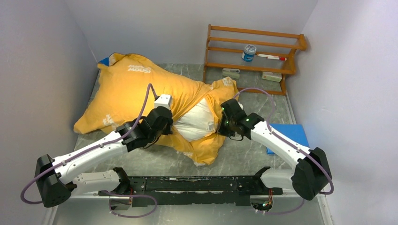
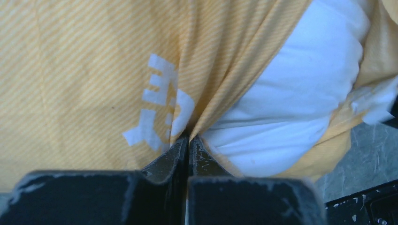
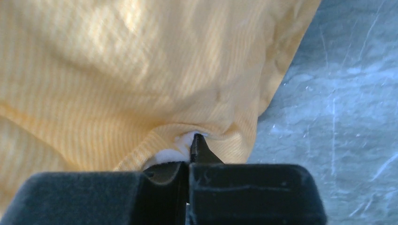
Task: Remove the pillowcase from the pillow
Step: Remove the pillow from the pillowcase.
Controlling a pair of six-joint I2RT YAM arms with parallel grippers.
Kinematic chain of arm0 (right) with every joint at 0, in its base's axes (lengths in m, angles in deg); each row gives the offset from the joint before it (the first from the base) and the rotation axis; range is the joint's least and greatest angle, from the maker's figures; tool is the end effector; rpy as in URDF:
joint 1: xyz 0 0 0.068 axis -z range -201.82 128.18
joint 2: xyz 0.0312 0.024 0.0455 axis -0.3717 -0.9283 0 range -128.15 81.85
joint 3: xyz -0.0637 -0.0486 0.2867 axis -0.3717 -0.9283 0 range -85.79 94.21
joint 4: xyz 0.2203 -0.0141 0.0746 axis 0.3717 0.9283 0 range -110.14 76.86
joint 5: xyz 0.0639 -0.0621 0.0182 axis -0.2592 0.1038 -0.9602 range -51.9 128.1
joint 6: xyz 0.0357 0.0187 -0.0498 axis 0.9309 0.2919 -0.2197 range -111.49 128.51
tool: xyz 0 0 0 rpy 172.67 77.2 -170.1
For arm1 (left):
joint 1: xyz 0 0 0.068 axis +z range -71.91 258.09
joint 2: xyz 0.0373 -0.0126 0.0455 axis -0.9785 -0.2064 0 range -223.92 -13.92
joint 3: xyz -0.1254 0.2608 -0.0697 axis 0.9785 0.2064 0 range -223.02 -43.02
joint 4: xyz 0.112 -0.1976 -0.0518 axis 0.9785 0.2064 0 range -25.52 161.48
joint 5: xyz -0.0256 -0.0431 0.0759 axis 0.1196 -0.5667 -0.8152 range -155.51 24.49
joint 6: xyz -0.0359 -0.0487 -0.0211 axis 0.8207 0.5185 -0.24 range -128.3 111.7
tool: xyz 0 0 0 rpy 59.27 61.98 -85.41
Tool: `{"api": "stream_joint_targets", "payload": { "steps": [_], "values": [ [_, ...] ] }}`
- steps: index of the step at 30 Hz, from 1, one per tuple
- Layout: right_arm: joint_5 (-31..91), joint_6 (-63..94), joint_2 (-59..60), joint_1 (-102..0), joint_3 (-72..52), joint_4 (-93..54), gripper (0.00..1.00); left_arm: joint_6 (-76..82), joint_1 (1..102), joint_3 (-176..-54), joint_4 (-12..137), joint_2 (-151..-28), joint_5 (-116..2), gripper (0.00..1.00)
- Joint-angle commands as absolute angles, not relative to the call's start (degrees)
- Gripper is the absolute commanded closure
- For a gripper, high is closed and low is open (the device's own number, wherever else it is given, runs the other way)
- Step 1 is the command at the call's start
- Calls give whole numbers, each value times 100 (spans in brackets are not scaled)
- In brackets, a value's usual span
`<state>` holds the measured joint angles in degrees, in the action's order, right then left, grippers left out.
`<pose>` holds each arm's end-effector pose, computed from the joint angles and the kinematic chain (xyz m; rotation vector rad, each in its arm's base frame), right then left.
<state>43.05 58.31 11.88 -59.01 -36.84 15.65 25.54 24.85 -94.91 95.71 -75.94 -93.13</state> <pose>0.1699 0.1235 0.2613 0.3221 2.6072 0.4563 0.1346 -0.1419 0.3126 0.1295 2.2077 -0.2929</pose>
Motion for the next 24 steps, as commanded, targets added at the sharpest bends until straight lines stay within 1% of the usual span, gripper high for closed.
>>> {"api": "stream_joint_targets", "payload": {
  "steps": [1, 3, 5, 6, 8, 11, 12, 14, 15, 16, 17, 20, 24],
  "values": [
    [4128, 4334, 1118, -5382, -3660, 1726, 100, 2017, 2579, -9243, 10507, -7450, -9230, 95],
    [3711, 4257, 1252, -5388, -3764, 1673, 100, 1971, 2583, -9133, 10300, -7323, -8886, 95],
    [3556, 4183, 1415, -5384, -3696, 1819, 100, 1949, 2579, -9024, 10149, -7219, -8667, 95],
    [3509, 4170, 1482, -5386, -3624, 1931, 97, 1947, 2579, -9006, 10119, -7189, -8597, 95],
    [3175, 4074, 1577, -5382, -3496, 2028, 88, 1909, 2580, -9016, 10125, -7189, -8488, 95],
    [2554, 4119, 1589, -5389, -3193, 2159, 68, 1870, 2579, -9096, 10242, -7227, -8453, 95],
    [2401, 4184, 1604, -5402, -3112, 2131, 60, 1851, 2583, -9114, 10261, -7236, -8435, 95],
    [2259, 4357, 1670, -5433, -2958, 2021, 36, 1829, 2579, -9111, 10233, -7224, -8392, 95],
    [2229, 4444, 1694, -5452, -2880, 1922, 27, 1824, 2579, -9095, 10210, -7220, -8358, 95],
    [2207, 4526, 1698, -5470, -2818, 1754, 7, 1824, 2579, -9078, 10176, -7219, -8308, 95],
    [2206, 4615, 1680, -5495, -2753, 1638, 2, 1828, 2579, -9055, 10151, -7226, -8263, 95],
    [2420, 4885, 1439, -5656, -2604, 1350, 0, 1894, 2579, -9001, 10107, -7269, -8175, 95],
    [3609, 5211, 738, -5866, -2736, 1345, 0, 1972, 2580, -8952, 10097, -7289, -8132, 95]
  ]
}}
